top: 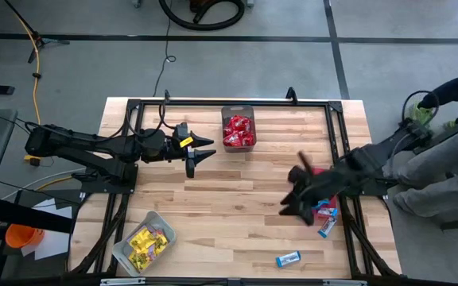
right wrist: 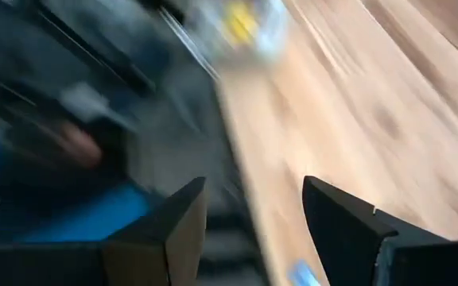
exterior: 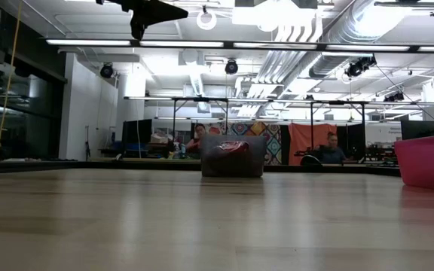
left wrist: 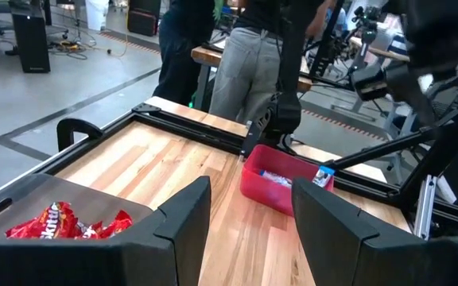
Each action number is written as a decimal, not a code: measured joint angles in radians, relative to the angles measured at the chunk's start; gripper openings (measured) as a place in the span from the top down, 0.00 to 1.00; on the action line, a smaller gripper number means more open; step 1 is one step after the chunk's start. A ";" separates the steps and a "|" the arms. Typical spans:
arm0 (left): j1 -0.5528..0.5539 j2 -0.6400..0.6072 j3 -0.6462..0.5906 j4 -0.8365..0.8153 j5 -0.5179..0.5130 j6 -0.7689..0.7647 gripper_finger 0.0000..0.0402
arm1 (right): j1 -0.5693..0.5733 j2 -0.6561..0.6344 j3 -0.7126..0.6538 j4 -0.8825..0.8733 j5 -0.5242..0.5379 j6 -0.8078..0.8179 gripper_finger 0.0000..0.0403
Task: Sort candy
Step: Put the white chocolate candy into the red bin
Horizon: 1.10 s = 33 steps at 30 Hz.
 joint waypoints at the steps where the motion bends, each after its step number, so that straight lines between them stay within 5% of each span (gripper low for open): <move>1: 0.000 0.000 0.000 0.000 0.000 0.000 0.59 | 0.007 0.046 0.058 -0.110 -0.021 -0.011 0.50; 8: 0.000 0.000 0.000 -0.001 0.000 0.000 0.59 | 0.095 0.322 0.207 -0.436 -0.184 -0.160 0.50; 19: 0.000 0.000 0.000 -0.028 0.000 0.000 0.59 | 0.287 0.620 0.125 -0.260 -0.226 -0.218 0.50; 33: 0.000 0.000 0.000 -0.046 0.000 -0.001 0.59 | 0.330 0.856 0.129 -0.159 -0.160 -0.225 0.50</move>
